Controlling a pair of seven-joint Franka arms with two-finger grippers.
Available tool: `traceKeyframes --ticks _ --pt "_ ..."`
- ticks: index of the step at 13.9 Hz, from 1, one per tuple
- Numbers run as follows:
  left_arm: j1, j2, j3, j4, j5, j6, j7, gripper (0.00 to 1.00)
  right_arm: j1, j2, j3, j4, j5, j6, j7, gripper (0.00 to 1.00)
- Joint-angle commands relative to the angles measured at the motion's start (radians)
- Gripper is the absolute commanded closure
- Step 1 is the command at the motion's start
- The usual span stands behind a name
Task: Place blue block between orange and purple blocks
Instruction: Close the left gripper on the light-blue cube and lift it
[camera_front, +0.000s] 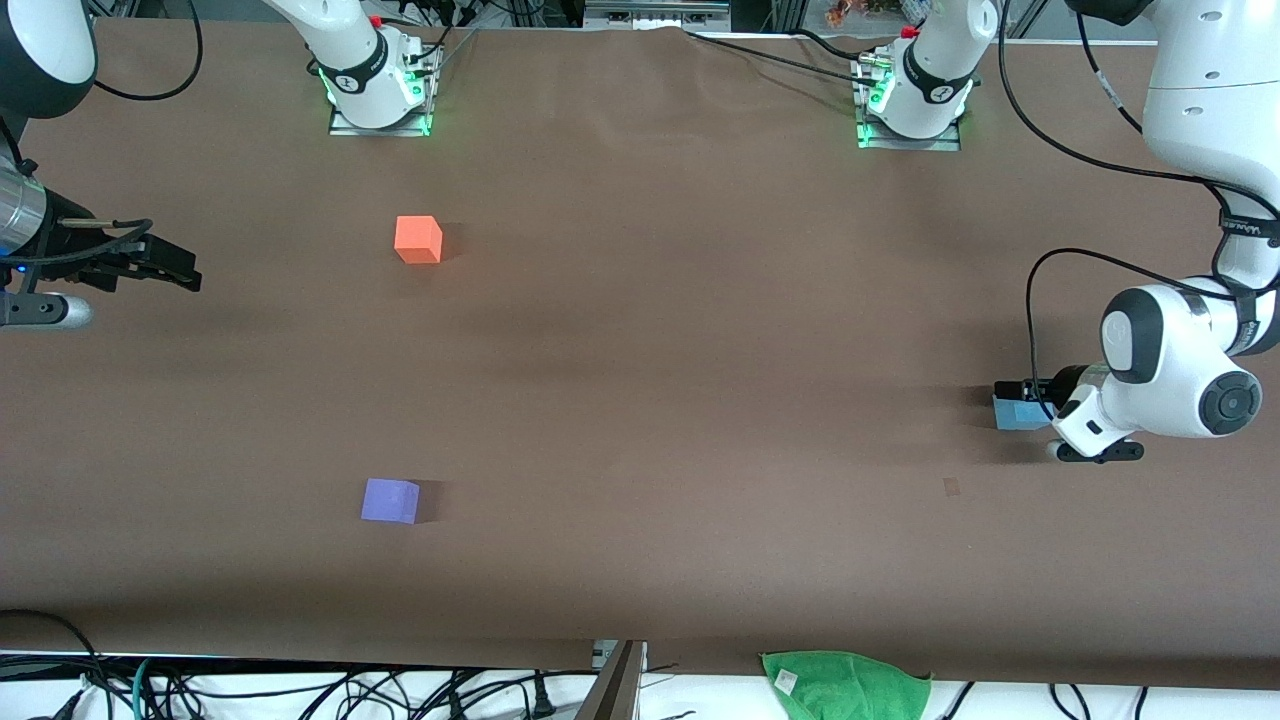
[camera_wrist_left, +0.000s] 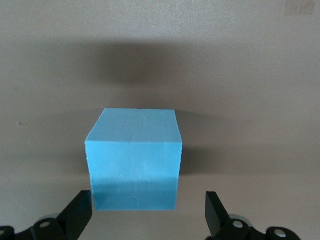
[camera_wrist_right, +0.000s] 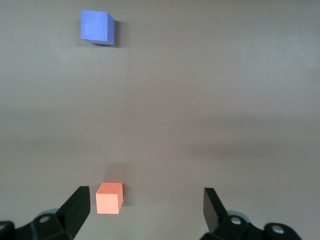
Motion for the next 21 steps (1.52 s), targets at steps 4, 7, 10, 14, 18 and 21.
traceKeyframes --ticks 4,7,10,14,18,21 --pt "0.008 -0.033 -0.001 -0.060 -0.014 0.088 0.037 0.00 -0.010 -0.006 0.003 0.004 0.016 -0.003 -0.015 0.00" --pt "0.008 -0.029 -0.001 -0.071 -0.014 0.116 0.039 0.07 -0.008 -0.006 0.003 0.004 0.016 -0.003 -0.015 0.00" --pt "0.008 -0.029 -0.001 -0.068 -0.012 0.114 0.044 0.29 -0.008 -0.006 0.003 0.004 0.016 -0.003 -0.015 0.00" --pt "0.006 -0.027 -0.001 -0.054 -0.014 0.105 0.097 0.55 -0.008 -0.006 0.003 0.004 0.016 -0.003 -0.013 0.00" --pt "-0.012 -0.049 -0.055 -0.010 -0.015 0.070 0.079 0.59 -0.007 -0.006 0.003 0.004 0.016 -0.003 -0.013 0.00" --pt "-0.015 -0.052 -0.159 0.045 -0.015 0.045 0.026 0.63 -0.007 -0.006 0.003 0.004 0.016 -0.003 -0.013 0.00"
